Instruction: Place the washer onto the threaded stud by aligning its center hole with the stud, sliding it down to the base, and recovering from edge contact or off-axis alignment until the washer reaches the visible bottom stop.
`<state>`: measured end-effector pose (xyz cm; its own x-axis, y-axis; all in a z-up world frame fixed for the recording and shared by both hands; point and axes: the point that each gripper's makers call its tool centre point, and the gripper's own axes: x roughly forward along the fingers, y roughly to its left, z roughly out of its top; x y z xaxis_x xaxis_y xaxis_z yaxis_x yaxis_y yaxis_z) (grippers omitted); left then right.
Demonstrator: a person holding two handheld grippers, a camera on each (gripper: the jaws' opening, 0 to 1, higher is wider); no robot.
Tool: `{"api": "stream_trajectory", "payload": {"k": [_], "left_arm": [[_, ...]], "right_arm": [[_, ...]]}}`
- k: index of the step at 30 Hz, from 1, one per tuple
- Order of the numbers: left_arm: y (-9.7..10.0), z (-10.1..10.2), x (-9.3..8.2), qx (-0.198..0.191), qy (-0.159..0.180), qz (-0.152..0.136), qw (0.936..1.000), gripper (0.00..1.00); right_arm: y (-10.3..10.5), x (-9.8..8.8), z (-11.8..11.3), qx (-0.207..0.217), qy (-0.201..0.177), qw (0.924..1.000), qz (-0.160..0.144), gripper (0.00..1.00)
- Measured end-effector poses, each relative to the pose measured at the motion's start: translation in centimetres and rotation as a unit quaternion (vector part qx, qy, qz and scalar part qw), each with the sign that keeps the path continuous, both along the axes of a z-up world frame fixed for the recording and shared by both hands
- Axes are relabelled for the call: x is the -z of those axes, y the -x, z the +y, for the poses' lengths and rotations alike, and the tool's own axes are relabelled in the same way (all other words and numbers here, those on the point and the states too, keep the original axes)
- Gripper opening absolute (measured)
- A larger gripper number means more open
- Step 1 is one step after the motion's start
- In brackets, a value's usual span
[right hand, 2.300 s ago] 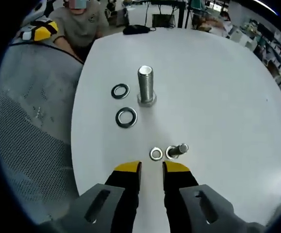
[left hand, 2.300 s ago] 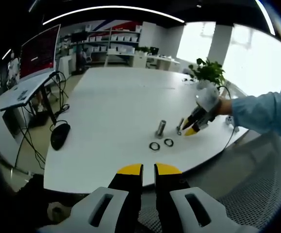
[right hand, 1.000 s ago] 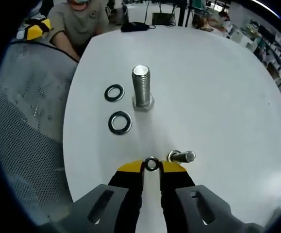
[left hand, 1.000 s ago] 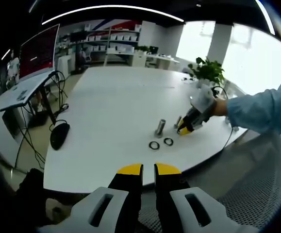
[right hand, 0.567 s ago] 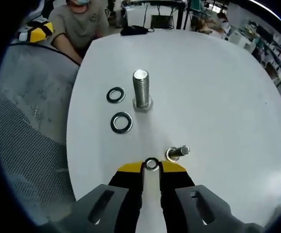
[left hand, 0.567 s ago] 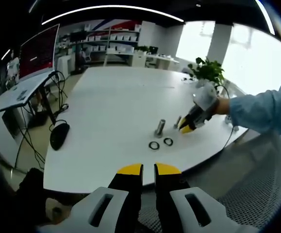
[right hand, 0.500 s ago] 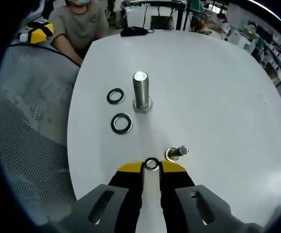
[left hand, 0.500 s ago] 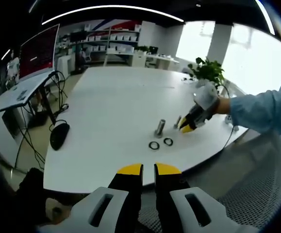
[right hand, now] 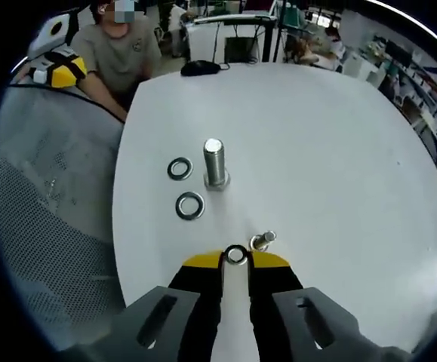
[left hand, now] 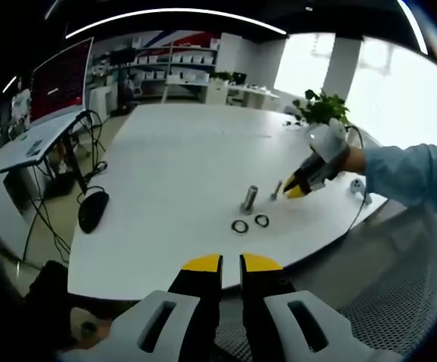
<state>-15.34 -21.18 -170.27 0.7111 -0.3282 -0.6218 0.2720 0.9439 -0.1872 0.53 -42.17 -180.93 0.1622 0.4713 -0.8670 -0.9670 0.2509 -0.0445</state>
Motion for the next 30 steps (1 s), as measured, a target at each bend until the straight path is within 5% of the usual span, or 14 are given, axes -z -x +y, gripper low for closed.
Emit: {"api": "stream_trajectory", "payload": {"k": [16, 30], "left_arm": [[-0.1, 0.1, -0.1, -0.003, 0.0, -0.002, 1.0, 0.07], [-0.1, 0.1, 0.0, -0.004, 0.001, -0.002, 1.0, 0.07]], "right_arm": [[-1.2, -2.4, 0.4, 0.002, -0.017, 0.9992, -0.035, 0.14], [-2.2, -2.4, 0.6, -0.018, 0.001, 0.9981, -0.059, 0.14]]}}
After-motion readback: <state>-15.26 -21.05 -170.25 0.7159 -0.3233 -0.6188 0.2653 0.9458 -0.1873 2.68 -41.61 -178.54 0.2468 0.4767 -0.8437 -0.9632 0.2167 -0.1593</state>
